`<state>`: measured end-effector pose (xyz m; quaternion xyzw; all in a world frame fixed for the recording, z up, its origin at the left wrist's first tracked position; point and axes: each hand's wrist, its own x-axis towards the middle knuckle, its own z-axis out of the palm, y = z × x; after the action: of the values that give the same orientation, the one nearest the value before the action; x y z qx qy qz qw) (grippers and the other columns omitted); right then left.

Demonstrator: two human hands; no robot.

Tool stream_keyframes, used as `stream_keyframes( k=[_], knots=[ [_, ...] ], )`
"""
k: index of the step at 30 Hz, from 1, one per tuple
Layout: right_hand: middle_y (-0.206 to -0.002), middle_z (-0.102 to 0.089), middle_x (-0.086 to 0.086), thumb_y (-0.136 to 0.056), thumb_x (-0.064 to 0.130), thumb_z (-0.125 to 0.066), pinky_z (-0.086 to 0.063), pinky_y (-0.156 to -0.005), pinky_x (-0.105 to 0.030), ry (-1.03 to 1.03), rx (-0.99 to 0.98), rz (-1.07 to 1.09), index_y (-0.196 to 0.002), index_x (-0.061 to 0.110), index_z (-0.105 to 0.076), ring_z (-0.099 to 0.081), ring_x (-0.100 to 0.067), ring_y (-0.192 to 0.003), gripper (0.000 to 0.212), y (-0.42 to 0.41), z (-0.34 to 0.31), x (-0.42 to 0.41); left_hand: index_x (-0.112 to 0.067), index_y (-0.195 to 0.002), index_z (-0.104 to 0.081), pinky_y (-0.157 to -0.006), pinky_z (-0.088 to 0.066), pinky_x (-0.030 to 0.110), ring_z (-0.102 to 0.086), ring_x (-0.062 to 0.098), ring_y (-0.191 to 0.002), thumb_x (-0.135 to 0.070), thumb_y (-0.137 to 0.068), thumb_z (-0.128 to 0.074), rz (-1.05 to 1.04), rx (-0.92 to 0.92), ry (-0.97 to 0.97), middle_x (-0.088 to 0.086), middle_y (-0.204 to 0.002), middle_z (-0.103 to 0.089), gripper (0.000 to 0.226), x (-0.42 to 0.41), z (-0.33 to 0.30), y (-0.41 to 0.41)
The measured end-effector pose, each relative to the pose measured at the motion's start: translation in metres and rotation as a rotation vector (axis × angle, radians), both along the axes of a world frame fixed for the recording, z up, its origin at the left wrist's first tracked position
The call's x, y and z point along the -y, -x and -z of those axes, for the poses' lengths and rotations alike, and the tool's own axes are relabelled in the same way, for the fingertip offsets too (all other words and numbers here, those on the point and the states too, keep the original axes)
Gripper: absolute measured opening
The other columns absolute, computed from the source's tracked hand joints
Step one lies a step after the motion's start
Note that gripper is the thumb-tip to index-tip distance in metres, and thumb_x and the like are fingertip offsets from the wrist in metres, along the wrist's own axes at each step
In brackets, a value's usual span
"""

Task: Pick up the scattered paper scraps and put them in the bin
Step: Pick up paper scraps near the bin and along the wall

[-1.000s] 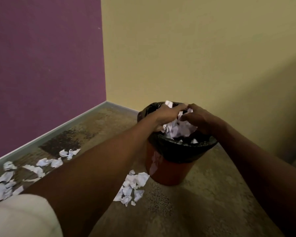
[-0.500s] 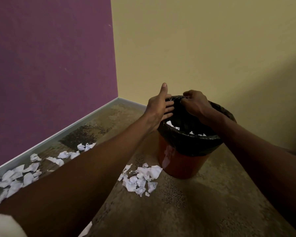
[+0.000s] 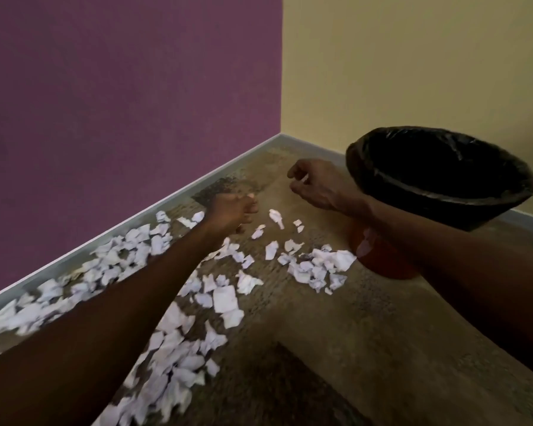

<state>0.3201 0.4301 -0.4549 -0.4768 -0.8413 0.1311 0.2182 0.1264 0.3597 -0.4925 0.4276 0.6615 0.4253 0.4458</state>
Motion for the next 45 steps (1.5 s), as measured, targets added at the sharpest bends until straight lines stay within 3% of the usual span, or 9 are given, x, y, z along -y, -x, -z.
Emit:
stream_keyframes(
  k=[6,10,15,18,23,28,33,40,45],
  knots=[
    [-0.139,-0.052,-0.011,-0.090,0.039,-0.064,-0.038,-0.093,-0.028,0.331,0.287,-0.230,-0.137,0.013,-0.047,-0.051,-0.026,-0.124,0.056,0.066,0.061,0.021,-0.009,-0.095,-0.071,-0.072,-0.046,0.030,-0.063,0.018,-0.080,-0.035,-0.092,-0.060,-0.076,-0.439,0.025,0.009,-0.088,-0.069,0.028,0.077,0.055,0.099],
    [-0.147,-0.044,-0.009,-0.082,0.053,-0.070,-0.036,-0.100,-0.027,0.498,0.360,-0.369,-0.145,0.017,-0.036,-0.046,-0.026,-0.131,0.080,0.100,0.100,0.040,-0.025,-0.117,-0.063,-0.089,-0.045,0.032,-0.058,0.020,-0.110,-0.071,-0.073,-0.064,-0.118,-0.533,0.222,0.002,-0.123,-0.063,0.063,0.137,0.097,0.154],
    [-0.162,-0.005,-0.006,-0.061,0.066,-0.079,-0.021,-0.118,-0.046,0.539,0.629,-0.616,-0.154,0.029,-0.004,-0.012,-0.031,-0.148,0.125,0.136,0.155,0.080,-0.041,-0.152,-0.010,-0.118,-0.014,0.049,-0.007,0.031,-0.148,-0.101,-0.029,-0.051,0.148,-0.695,0.561,0.007,-0.162,-0.013,0.143,0.218,0.140,0.192],
    [-0.160,0.023,-0.007,-0.057,0.064,-0.082,-0.011,-0.116,-0.057,0.466,0.746,-0.740,-0.151,0.037,0.014,0.010,-0.038,-0.147,0.137,0.161,0.166,0.109,-0.046,-0.146,0.019,-0.114,-0.004,0.066,0.022,0.036,-0.144,-0.099,-0.022,-0.056,0.316,-0.799,0.674,0.008,-0.159,0.021,0.154,0.257,0.156,0.193],
    [-0.154,0.037,-0.008,-0.050,0.064,-0.086,-0.005,-0.114,-0.064,0.470,0.756,-0.795,-0.146,0.045,0.024,0.022,-0.040,-0.144,0.147,0.203,0.172,0.137,-0.040,-0.144,0.029,-0.106,-0.014,0.076,0.024,0.040,-0.143,-0.100,-0.022,-0.055,0.359,-0.969,0.648,0.009,-0.151,0.040,0.160,0.297,0.173,0.173],
    [-0.152,0.040,-0.005,-0.050,0.067,-0.084,-0.004,-0.114,-0.068,0.449,0.855,-0.825,-0.147,0.043,0.020,0.023,-0.040,-0.144,0.144,0.219,0.190,0.163,-0.042,-0.146,0.024,-0.105,-0.025,0.066,0.004,0.038,-0.147,-0.107,-0.029,-0.040,0.276,-1.077,0.490,0.016,-0.157,0.025,0.148,0.316,0.187,0.164],
    [-0.161,0.016,-0.012,-0.051,0.072,-0.080,-0.011,-0.112,-0.068,0.227,0.818,-0.937,-0.149,0.045,-0.004,0.007,-0.044,-0.146,0.128,0.210,0.209,0.185,-0.045,-0.150,0.003,-0.102,-0.041,0.049,-0.023,0.033,-0.140,-0.099,-0.057,-0.030,0.132,-1.026,0.348,0.014,-0.158,-0.006,0.113,0.315,0.196,0.162],
    [-0.160,-0.008,-0.016,-0.073,0.069,-0.065,-0.034,-0.104,-0.062,0.088,0.623,-1.021,-0.149,0.044,-0.019,-0.013,-0.046,-0.143,0.092,0.201,0.229,0.207,-0.033,-0.138,-0.036,-0.048,-0.053,0.037,-0.059,0.028,-0.095,-0.056,-0.081,-0.041,0.154,-1.105,0.278,0.008,-0.117,-0.044,0.062,0.315,0.211,0.150],
    [-0.147,-0.032,-0.014,-0.079,0.044,-0.072,-0.040,-0.103,-0.046,0.172,0.474,-1.031,-0.145,0.031,-0.039,-0.035,-0.035,-0.131,0.074,0.206,0.232,0.209,-0.036,-0.132,-0.021,-0.068,-0.054,0.043,-0.052,0.031,-0.110,-0.049,-0.084,-0.036,0.229,-1.049,0.345,0.007,-0.124,-0.045,0.052,0.306,0.206,0.150]
  ],
)
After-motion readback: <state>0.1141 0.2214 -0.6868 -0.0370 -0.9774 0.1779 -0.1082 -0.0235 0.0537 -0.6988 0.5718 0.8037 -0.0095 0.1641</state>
